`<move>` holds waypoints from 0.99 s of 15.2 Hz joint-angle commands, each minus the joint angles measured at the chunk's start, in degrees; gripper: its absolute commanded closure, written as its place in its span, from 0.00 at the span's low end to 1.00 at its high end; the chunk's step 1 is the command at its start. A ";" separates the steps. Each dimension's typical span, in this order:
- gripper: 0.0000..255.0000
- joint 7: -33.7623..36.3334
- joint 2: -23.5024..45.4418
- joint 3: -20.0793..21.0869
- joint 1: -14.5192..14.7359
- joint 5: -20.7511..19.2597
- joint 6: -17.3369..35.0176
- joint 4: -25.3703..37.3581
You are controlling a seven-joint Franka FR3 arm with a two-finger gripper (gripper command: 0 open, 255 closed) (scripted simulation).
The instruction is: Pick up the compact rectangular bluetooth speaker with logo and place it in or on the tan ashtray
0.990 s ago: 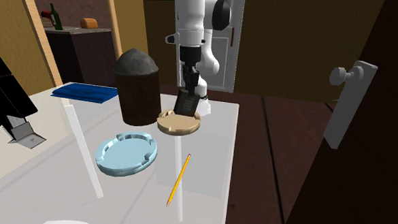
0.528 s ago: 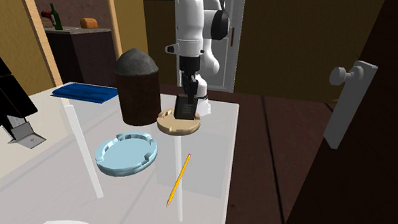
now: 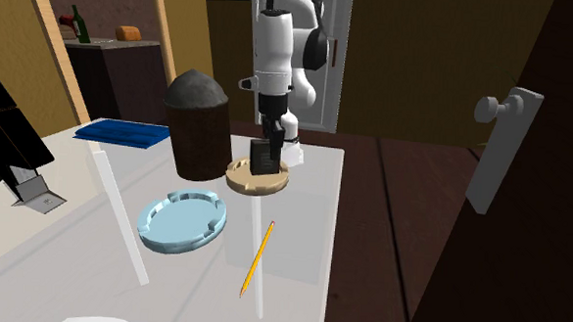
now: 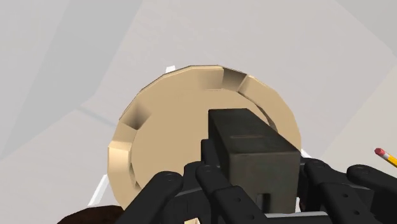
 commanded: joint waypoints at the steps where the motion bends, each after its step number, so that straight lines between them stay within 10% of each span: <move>1: 1.00 0.03 0.27 0.12 0.11 0.07 0.10 -0.34; 5: 1.00 0.03 0.27 0.08 0.15 0.06 0.10 -0.34; 6: 0.00 -0.05 0.09 0.04 0.15 0.11 0.15 -0.57; 15: 0.00 -0.40 -2.29 -0.43 0.13 0.52 -7.32 4.59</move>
